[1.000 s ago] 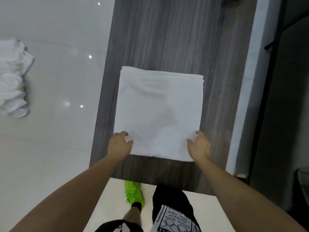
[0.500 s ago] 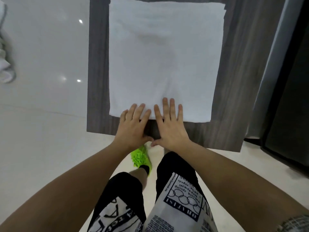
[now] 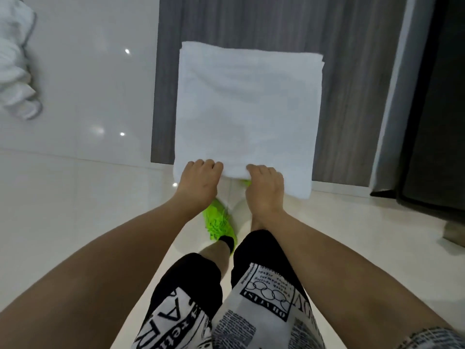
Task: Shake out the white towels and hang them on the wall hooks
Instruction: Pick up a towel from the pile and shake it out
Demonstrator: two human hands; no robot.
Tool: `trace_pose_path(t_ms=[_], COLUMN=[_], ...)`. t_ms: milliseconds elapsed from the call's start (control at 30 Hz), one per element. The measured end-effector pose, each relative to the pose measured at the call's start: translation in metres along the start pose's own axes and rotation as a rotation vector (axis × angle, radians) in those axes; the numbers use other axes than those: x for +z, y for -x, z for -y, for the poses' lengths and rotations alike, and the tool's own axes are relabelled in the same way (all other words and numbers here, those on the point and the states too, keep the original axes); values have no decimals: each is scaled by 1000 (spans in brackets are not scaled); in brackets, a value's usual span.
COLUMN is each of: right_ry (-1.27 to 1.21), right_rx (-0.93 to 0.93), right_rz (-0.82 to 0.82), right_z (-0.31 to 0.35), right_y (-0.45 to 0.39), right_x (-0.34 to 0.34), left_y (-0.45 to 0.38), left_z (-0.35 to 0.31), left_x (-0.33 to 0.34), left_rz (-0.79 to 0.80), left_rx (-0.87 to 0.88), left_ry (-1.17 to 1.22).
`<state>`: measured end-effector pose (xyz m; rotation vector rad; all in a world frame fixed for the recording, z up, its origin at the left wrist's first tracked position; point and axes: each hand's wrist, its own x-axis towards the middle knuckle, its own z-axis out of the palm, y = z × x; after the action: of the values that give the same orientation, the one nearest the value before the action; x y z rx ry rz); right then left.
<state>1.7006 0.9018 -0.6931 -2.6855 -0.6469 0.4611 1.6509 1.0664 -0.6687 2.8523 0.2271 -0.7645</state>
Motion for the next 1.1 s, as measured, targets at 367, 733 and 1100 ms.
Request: trace_pose_path(t_ms=[367,733,1100], right_ry=[-47,-40,-164], right_rx=[-163,-914,-1317], right_rz=[159,22,3], right_z=[139,421,717], right_y=[-171,-210,-20], right_x=[-273,-417,-373], left_y=[-8,165,508], left_z=[41,178,318], left_x=[-301,-490,-426], left_rz=[-391,-849,-1061], left_rx=[-311,-741,-1222], left_ry=[281,446,328])
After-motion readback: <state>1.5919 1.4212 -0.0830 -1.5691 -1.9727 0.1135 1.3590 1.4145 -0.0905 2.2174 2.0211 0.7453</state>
